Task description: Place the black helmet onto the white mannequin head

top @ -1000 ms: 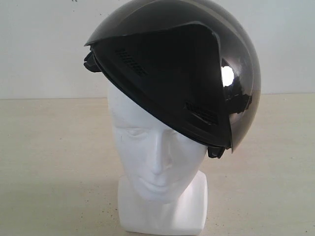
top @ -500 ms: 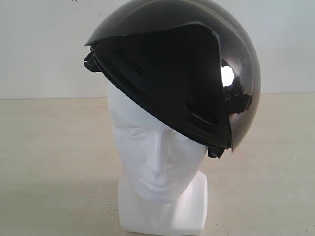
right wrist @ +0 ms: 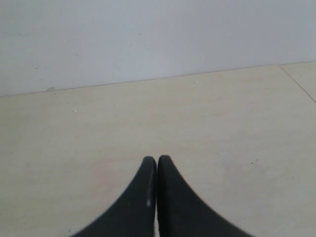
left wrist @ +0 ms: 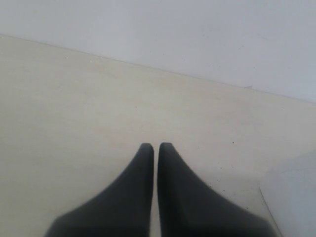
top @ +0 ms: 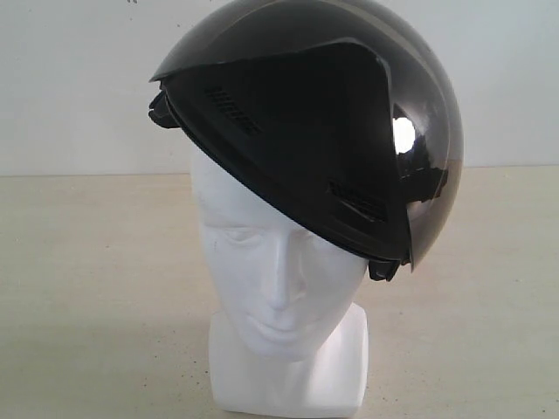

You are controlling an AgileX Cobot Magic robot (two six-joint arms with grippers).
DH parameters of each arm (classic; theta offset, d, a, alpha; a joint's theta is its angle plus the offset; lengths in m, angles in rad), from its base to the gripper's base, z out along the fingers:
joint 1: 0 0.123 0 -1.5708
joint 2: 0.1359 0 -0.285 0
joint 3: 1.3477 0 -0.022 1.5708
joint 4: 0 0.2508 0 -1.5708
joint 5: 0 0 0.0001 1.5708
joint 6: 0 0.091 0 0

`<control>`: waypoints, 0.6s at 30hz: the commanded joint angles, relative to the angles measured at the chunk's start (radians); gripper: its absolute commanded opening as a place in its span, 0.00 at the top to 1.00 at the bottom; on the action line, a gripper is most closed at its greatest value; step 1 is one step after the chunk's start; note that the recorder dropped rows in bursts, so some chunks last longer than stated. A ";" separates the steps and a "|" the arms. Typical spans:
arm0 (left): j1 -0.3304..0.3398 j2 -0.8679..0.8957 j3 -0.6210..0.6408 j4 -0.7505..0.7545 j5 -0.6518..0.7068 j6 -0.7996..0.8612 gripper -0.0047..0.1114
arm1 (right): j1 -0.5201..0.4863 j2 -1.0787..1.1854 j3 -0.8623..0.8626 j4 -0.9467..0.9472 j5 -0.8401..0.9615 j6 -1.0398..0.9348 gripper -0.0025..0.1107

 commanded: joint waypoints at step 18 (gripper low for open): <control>-0.006 -0.003 0.002 -0.007 0.000 0.000 0.92 | -0.001 0.019 0.035 -0.066 0.224 0.081 0.98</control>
